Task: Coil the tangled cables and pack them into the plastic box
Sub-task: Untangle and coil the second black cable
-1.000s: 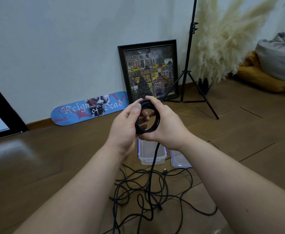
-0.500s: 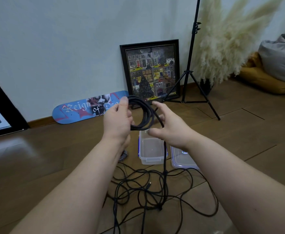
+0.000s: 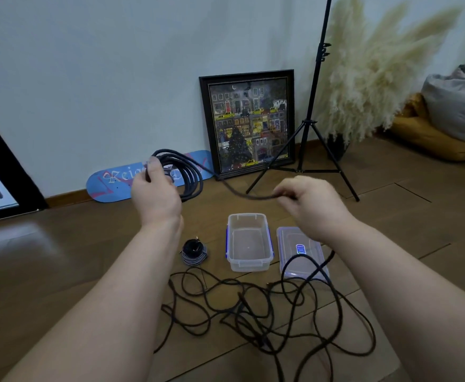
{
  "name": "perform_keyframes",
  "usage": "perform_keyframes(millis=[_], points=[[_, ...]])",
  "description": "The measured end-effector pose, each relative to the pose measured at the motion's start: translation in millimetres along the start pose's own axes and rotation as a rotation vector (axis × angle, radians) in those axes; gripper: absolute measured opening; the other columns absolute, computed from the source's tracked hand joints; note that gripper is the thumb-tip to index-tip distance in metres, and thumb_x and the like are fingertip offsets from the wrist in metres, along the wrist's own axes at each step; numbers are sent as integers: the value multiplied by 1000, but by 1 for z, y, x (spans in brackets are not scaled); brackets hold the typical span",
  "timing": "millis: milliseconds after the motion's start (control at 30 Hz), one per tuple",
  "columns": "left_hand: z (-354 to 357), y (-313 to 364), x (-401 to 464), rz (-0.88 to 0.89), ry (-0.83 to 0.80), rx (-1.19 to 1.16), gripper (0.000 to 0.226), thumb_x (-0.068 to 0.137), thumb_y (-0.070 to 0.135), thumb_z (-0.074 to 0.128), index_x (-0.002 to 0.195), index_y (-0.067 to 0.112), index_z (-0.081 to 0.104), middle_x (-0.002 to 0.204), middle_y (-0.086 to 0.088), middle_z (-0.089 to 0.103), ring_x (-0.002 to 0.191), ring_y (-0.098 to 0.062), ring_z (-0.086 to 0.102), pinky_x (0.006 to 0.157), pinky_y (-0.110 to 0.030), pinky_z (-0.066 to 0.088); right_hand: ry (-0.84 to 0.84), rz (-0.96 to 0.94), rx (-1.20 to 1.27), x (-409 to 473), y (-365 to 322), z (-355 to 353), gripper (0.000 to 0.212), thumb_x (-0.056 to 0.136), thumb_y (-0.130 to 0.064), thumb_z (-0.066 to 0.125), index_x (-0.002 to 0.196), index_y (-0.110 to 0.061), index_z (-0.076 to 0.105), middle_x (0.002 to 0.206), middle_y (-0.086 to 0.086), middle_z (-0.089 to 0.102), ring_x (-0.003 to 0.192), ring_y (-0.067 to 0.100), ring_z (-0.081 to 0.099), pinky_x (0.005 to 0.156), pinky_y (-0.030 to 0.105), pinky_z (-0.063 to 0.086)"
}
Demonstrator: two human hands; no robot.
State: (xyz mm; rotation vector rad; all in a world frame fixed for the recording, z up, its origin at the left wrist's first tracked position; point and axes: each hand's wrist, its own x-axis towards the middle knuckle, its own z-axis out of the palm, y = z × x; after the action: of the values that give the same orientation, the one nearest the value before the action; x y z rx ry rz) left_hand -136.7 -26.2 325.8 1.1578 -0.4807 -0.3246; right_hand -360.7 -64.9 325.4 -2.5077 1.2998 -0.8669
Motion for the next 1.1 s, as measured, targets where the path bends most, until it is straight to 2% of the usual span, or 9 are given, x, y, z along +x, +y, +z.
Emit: perform_keyframes(millis=[100, 200, 400, 533, 700, 800, 900, 1033, 1100], points=[[-2, -7, 3, 54, -64, 78, 34, 91, 47, 46, 68, 24, 37, 54, 9, 36, 50, -10, 30, 51, -29, 25, -307, -172, -55, 0, -24, -2, 16, 93, -22, 60, 103, -24, 73, 86, -15, 56, 86, 10, 56, 72, 21, 43], [-5, -12, 8, 62, -96, 102, 40, 80, 55, 45, 71, 17, 37, 62, 5, 37, 56, -12, 32, 54, -30, 26, -387, -169, 73, 1, -34, -7, 12, 90, -19, 65, 97, -21, 75, 82, -15, 62, 75, 1, 55, 61, 6, 37], [3, -14, -3, 50, -144, 72, 27, 100, 37, 48, 77, 22, 44, 61, 6, 40, 51, -8, 35, 57, -29, 30, -618, -89, 407, 5, -42, -4, 9, 85, -14, 72, 92, -18, 78, 85, -1, 73, 77, 3, 62, 77, 22, 51], [12, -15, -17, 14, -265, 102, 24, 100, 35, 49, 80, 20, 45, 59, 8, 40, 52, -9, 34, 52, -28, 28, -461, -26, 686, 10, -49, 7, 11, 89, -5, 66, 90, -13, 74, 56, -16, 62, 50, -2, 51, 52, 9, 37], [16, -17, -37, -134, -416, 102, 24, 103, 21, 46, 80, 15, 46, 51, 10, 47, 46, -4, 43, 48, -19, 37, -150, 191, 1206, 19, -47, 8, 12, 92, 2, 57, 95, -2, 68, 67, 2, 61, 46, 2, 48, 44, 14, 36], [19, -21, -44, -190, -476, 93, 25, 102, 21, 48, 78, 18, 50, 55, 10, 47, 53, -5, 42, 51, -18, 36, -140, 221, 1169, 19, -47, 17, 12, 92, 0, 59, 92, -6, 69, 79, 6, 66, 66, 10, 61, 57, 18, 50], [21, -21, -49, -265, -528, 34, 24, 103, 23, 45, 81, 17, 53, 53, 8, 42, 49, -7, 36, 50, -21, 30, -90, 250, 1116, 20, -44, 25, 14, 91, -3, 62, 86, -12, 70, 79, 4, 66, 72, 17, 58, 67, 29, 47], [24, -21, -58, -273, -567, 28, 38, 105, 40, 35, 81, 18, 55, 52, 5, 37, 50, -10, 32, 51, -24, 27, 13, 299, 1101, 21, -44, 31, 10, 90, -3, 63, 86, -9, 70, 59, -12, 62, 48, -5, 51, 50, 11, 40], [24, -22, -58, -234, -576, 43, 38, 105, 41, 37, 83, 16, 54, 50, 8, 34, 48, -8, 30, 50, -24, 26, 62, 305, 1043, 22, -43, 34, 6, 87, -6, 68, 84, -8, 72, 61, -10, 64, 53, -3, 54, 52, 14, 43]])
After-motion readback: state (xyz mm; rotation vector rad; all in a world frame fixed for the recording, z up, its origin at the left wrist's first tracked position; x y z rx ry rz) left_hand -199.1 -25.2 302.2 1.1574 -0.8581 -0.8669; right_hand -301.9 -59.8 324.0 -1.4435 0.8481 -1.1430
